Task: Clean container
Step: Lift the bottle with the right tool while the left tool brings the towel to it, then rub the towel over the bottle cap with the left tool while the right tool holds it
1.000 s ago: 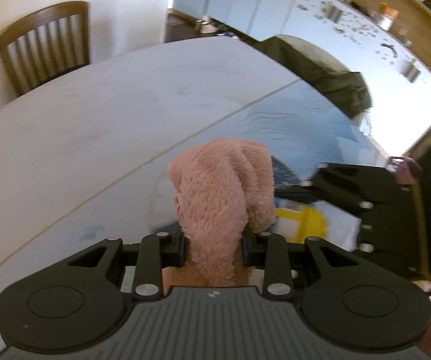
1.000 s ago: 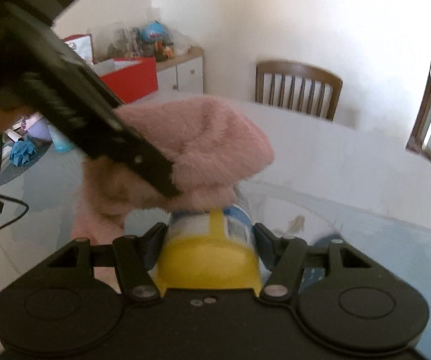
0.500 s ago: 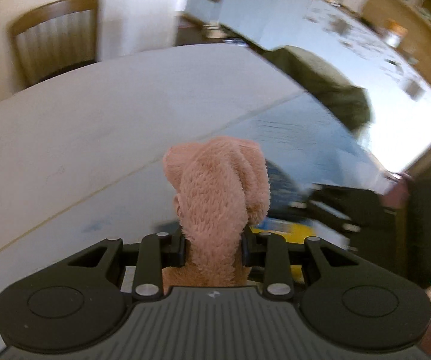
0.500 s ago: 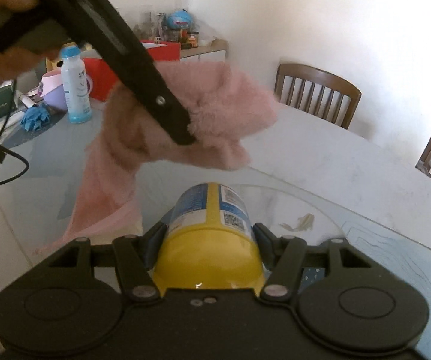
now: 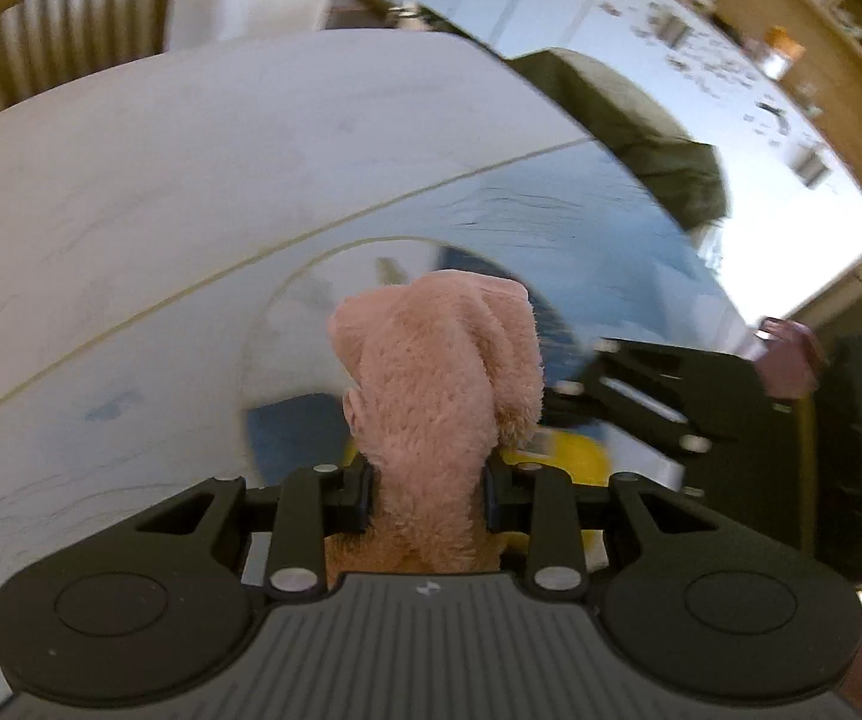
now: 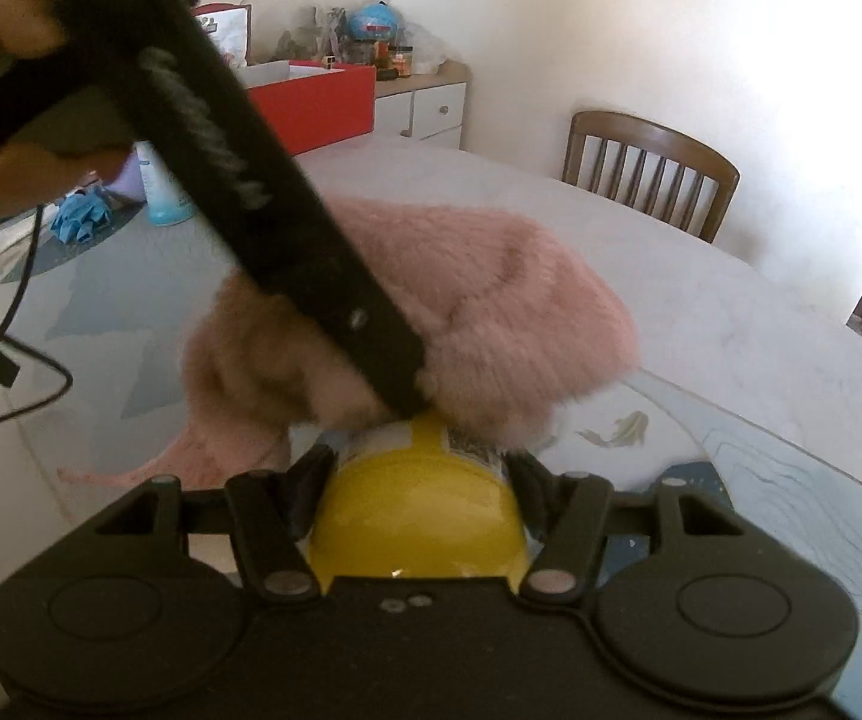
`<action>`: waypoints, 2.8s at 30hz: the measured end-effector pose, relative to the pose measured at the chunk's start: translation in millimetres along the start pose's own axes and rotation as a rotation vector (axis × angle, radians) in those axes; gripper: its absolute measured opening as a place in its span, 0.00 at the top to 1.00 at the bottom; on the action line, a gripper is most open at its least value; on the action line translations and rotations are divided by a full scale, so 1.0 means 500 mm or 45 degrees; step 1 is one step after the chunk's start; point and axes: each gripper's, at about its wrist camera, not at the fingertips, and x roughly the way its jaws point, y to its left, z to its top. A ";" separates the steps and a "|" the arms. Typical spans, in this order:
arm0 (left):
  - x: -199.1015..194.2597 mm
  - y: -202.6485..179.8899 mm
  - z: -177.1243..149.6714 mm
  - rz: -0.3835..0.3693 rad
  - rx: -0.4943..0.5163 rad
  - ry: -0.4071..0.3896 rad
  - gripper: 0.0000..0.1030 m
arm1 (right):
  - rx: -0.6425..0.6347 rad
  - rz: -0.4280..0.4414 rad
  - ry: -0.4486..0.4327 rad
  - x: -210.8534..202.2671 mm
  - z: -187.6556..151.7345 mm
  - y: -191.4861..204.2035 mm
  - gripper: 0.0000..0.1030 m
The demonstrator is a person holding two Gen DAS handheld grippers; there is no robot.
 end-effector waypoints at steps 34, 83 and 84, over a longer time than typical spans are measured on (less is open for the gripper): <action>0.032 0.087 -0.069 0.134 -0.148 0.021 0.71 | -0.073 0.118 0.404 0.082 0.070 -0.014 0.40; -0.109 0.006 0.003 -0.029 -0.097 -0.105 0.70 | -0.038 -0.015 -0.318 -0.026 -0.015 -0.002 0.40; -0.106 -0.005 0.004 -0.043 -0.082 -0.103 0.70 | -0.041 -0.013 -0.318 -0.025 -0.017 -0.002 0.40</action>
